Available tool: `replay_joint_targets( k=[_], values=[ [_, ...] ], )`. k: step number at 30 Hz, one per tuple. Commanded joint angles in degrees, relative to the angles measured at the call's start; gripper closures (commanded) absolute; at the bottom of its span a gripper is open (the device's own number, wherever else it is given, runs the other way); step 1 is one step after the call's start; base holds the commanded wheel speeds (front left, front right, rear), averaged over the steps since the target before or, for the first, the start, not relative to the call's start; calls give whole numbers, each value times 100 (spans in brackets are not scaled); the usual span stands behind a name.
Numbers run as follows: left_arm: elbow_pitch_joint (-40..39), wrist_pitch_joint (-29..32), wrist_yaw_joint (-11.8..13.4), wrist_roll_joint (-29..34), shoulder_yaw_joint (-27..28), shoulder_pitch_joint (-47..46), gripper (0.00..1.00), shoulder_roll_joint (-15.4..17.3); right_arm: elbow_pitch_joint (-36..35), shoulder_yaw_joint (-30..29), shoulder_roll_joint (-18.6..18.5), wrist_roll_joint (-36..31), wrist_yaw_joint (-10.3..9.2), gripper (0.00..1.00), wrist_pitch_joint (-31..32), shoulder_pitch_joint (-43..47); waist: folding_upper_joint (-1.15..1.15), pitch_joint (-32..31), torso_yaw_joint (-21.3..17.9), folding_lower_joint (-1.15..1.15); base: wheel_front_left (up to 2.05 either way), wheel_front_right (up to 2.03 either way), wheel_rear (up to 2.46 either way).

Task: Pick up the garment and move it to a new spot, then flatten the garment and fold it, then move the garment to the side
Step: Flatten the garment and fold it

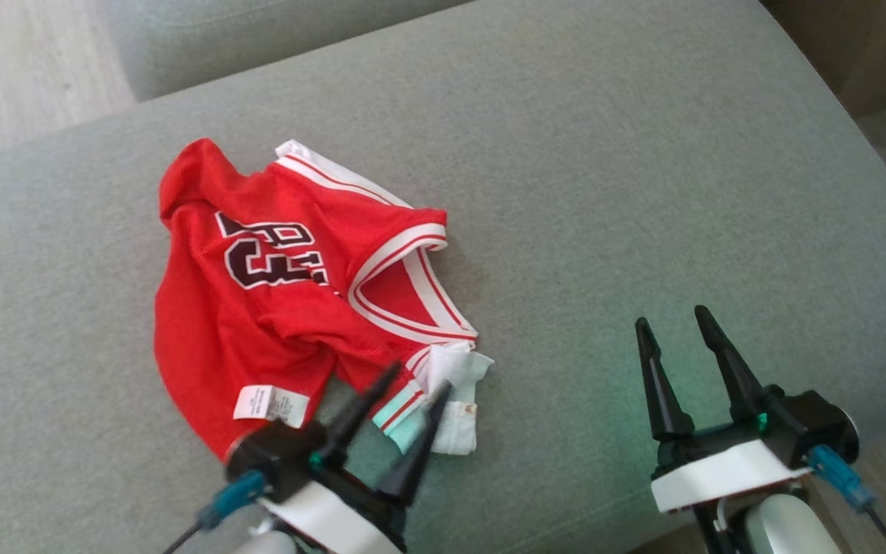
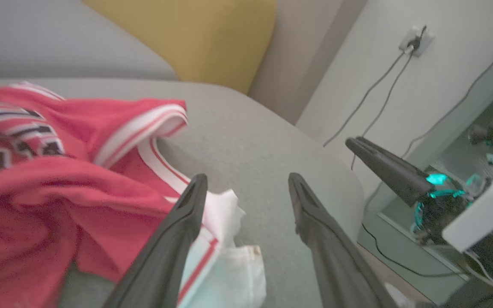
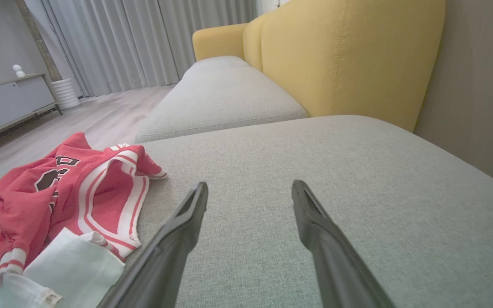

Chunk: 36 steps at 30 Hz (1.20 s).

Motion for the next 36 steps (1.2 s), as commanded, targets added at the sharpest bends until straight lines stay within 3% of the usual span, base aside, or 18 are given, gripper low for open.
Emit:
replay_joint_targets(
  k=[1,10,14,19,27,36],
  values=[
    [-216,-171,135,55,301,35,0,114,-172,89,-16,-41,39,0,-63,11,0,-61,56,0,0,0,0],
    [-92,-704,1174,682,1187,533,0,95,-239,-157,-16,-329,39,0,-63,43,0,-389,462,0,0,0,0],
    [-171,-714,1375,1101,1828,938,0,-107,-169,-261,-16,-498,39,0,-63,71,0,-516,693,0,0,0,0],
    [-159,-715,1283,1503,2473,1369,0,-416,-58,-288,-21,-573,39,0,-63,119,0,-625,925,0,0,0,0],
    [111,-716,841,2335,3523,1923,0,-1073,281,-201,-40,-591,39,0,-63,221,0,-830,1243,0,0,0,0],
    [731,-717,384,2870,4351,2058,0,-1426,562,-62,-26,-511,39,0,-63,153,0,-891,1315,0,0,0,0]
  ],
)
